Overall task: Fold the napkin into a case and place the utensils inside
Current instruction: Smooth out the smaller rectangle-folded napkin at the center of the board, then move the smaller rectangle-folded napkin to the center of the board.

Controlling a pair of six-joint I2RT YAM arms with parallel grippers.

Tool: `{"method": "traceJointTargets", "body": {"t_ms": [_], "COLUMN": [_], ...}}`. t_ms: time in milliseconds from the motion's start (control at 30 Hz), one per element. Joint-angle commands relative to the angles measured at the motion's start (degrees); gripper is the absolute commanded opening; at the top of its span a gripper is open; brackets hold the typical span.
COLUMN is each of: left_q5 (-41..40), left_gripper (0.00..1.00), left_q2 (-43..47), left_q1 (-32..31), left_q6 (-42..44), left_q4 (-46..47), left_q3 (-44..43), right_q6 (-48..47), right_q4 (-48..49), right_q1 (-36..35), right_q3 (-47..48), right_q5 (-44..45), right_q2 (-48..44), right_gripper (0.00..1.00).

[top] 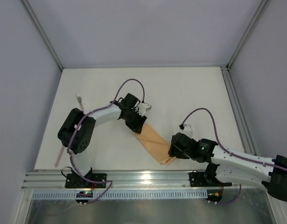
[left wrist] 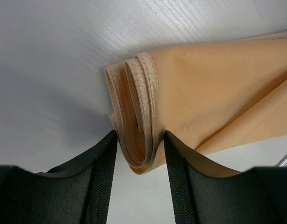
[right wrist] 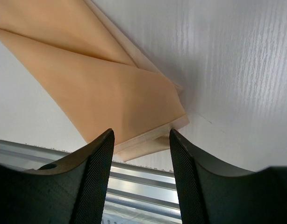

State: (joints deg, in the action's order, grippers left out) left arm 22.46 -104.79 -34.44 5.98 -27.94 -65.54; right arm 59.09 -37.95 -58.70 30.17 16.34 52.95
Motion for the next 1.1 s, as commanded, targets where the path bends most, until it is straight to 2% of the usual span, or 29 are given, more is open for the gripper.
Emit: {"method": "traceJointTargets", "body": {"t_ms": [0, 267, 400, 500, 600, 667, 833, 1067], "left_q5": [-0.84, -0.05, -0.48, -1.10, -1.80, -1.80, -1.19, -4.70], "left_gripper": [0.47, 0.45, 0.45, 0.45, 0.46, 0.51, 0.65, 0.73], "left_q2": [2.66, 3.19, 4.42, 5.21, 5.74, 6.00, 8.20, 12.68], "left_q1": [-0.28, -0.28, -0.11, -0.02, 0.42, 0.95, 5.15, 7.62], "left_q6": [-1.23, -1.85, -1.58, -1.58, -1.15, -1.14, -0.97, 0.35], "left_q4": [1.14, -0.71, -1.59, -1.76, -2.11, -2.90, -4.14, -2.12], "left_q3": [1.11, 3.84, 5.07, 5.33, 5.60, 5.60, 6.04, 6.48], "right_q6": [5.68, 10.34, 9.47, 7.62, 5.87, 4.64, -2.55, -15.82], "right_q4": [1.83, 7.10, 11.40, 13.34, 15.19, 17.90, 22.65, 32.58], "right_q1": [-0.02, -0.10, -0.10, 0.07, 1.04, 2.88, 8.67, 13.95], "right_q3": [-2.48, -10.21, -10.49, -9.00, -8.73, -9.25, -8.99, -6.19], "right_q5": [-1.22, 0.53, 1.76, 3.35, 3.00, 1.77, -0.86, -8.59], "right_q2": [-1.71, -3.29, -1.11, 1.80, 5.05, 6.37, 9.01, 15.77], "right_gripper": [0.56, 0.51, 0.47, 0.42, 0.33, 0.28, 0.27, 0.27]}}
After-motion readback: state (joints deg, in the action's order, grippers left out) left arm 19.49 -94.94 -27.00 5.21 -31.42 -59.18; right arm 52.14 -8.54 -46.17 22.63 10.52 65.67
